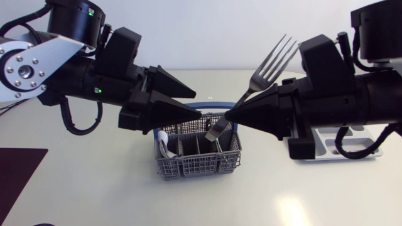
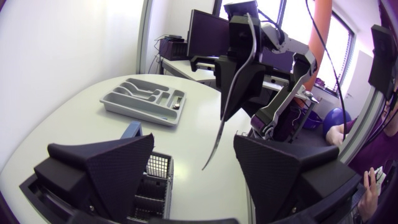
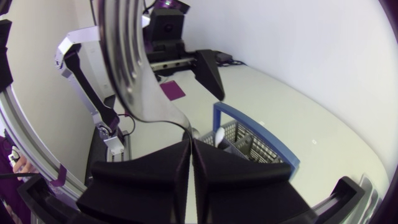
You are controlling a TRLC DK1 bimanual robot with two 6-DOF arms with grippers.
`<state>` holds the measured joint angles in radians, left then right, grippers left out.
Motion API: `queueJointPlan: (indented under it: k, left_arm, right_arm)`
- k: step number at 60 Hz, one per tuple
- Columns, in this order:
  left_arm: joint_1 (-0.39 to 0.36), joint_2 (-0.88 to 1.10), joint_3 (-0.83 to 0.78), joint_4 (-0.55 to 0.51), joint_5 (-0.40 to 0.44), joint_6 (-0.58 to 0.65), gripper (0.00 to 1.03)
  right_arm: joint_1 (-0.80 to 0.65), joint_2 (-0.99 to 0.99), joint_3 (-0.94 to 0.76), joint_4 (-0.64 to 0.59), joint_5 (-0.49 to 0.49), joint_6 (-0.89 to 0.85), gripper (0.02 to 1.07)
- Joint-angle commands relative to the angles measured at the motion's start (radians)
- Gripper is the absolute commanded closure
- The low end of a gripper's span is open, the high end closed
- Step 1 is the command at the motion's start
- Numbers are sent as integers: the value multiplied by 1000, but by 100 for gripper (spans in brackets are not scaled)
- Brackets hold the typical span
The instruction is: Sort the cutlery from the basket into the organizer compartments.
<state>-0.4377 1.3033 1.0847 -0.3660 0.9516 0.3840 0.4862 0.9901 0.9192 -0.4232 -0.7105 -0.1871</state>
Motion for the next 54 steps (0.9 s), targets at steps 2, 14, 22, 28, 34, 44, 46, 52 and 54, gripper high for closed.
queueJointPlan:
  k: [2, 14, 22, 28, 34, 44, 46, 52, 54]
  left_arm:
    - [25, -45, 11, 2, -43, -37, 6]
    - [7, -90, -26, -1, -171, -33, 6]
    - [-33, -113, -35, -16, -258, -28, 6]
    - [-64, -127, -48, -24, -327, -25, 6]
    - [-87, -139, -60, -33, -382, -14, 6]
    - [-107, -159, -66, -47, -432, -7, 6]
    - [-114, -164, -69, -50, -439, -7, 6]
    - [-139, -170, -69, -53, -467, -7, 6]
    - [-144, -171, -69, -54, -468, -7, 6]
  right_arm:
    - [-34, -38, 32, -72, 69, -46, 102]
    - [-129, -53, 69, -236, 272, -112, 102]
    - [-268, -19, 124, -316, 327, -138, 102]
    - [-406, 35, 164, -344, 345, -161, 102]
    - [-505, 114, 201, -361, 401, -175, 102]
    - [-617, 286, 247, -324, 516, -199, 102]
    - [-637, 321, 251, -298, 548, -199, 102]
    - [-661, 418, 277, -255, 615, -199, 102]
    - [-664, 444, 287, -243, 637, -196, 102]
